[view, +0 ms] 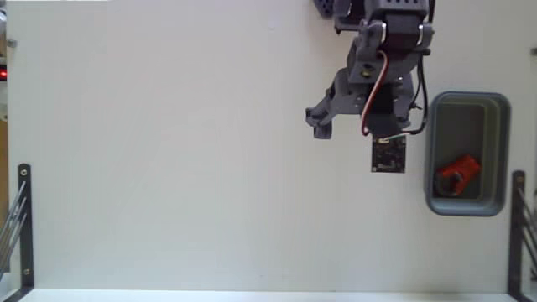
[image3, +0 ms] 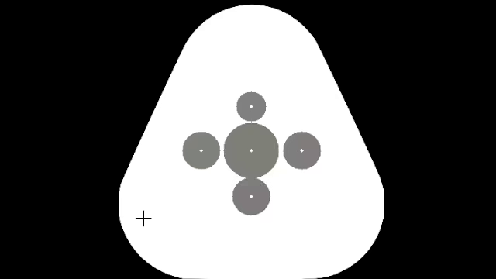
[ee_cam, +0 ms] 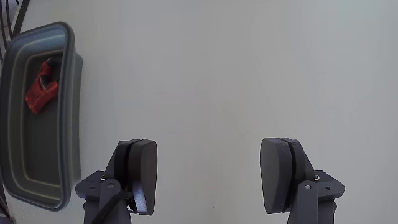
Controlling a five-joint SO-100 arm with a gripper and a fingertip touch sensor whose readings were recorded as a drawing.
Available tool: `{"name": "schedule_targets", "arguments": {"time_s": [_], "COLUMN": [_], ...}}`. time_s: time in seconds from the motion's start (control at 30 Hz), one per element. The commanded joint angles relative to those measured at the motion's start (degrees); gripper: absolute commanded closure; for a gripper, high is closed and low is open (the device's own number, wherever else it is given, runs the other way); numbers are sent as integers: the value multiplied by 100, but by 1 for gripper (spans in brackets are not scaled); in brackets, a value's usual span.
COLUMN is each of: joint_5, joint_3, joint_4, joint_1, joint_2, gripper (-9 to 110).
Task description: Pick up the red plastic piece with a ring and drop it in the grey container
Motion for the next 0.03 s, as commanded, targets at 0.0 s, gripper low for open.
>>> {"name": "schedule_targets", "arguments": {"time_s": [0.0], "joint_5": [26], "joint_3": [21], "joint_4": [13], "joint_1": [44], "joint_2": [219], "gripper": [-9]}}
